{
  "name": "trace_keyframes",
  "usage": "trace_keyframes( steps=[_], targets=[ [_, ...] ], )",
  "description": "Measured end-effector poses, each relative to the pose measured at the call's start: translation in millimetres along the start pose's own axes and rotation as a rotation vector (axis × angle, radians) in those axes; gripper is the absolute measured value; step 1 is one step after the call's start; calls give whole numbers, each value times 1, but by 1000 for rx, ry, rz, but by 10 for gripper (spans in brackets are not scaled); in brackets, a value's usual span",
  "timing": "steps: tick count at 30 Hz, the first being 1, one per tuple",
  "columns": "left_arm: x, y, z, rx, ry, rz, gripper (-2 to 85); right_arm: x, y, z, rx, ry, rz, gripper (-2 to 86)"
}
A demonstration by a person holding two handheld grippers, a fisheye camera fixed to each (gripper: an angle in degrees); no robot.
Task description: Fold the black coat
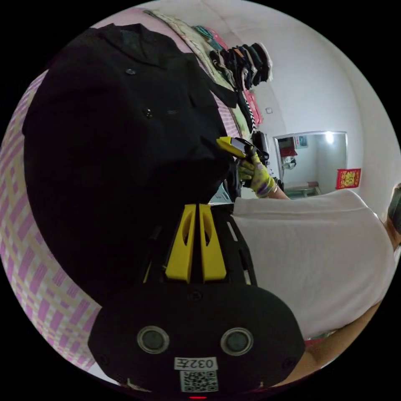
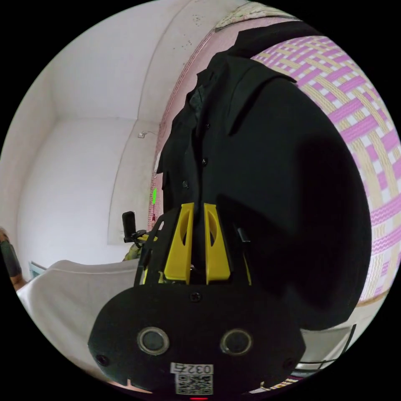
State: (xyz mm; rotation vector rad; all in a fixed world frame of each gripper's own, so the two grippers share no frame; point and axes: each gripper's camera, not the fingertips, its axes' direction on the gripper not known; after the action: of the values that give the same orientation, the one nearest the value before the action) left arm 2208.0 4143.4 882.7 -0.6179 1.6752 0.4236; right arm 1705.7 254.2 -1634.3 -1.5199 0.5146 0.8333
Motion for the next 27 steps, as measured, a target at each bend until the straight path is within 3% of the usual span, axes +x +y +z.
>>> trace_keyframes(
  steps=[9,13,20,23,27],
  targets=[
    [33,-18,94,-106,24,1,8,17,-34,22,-109,-5,-23,62],
    [55,-6,50,109,123,122,1,19,-23,22,-97,-5,-14,61],
    [-43,43,-82,703,68,-291,22,-4,-3,38,-64,29,-44,59],
    [-66,34,-129,790,-40,-378,46,-20,4,51,-40,59,-32,59],
    [-61,-30,-175,756,-285,-364,84,-38,12,76,-19,95,-5,60]
  ],
)
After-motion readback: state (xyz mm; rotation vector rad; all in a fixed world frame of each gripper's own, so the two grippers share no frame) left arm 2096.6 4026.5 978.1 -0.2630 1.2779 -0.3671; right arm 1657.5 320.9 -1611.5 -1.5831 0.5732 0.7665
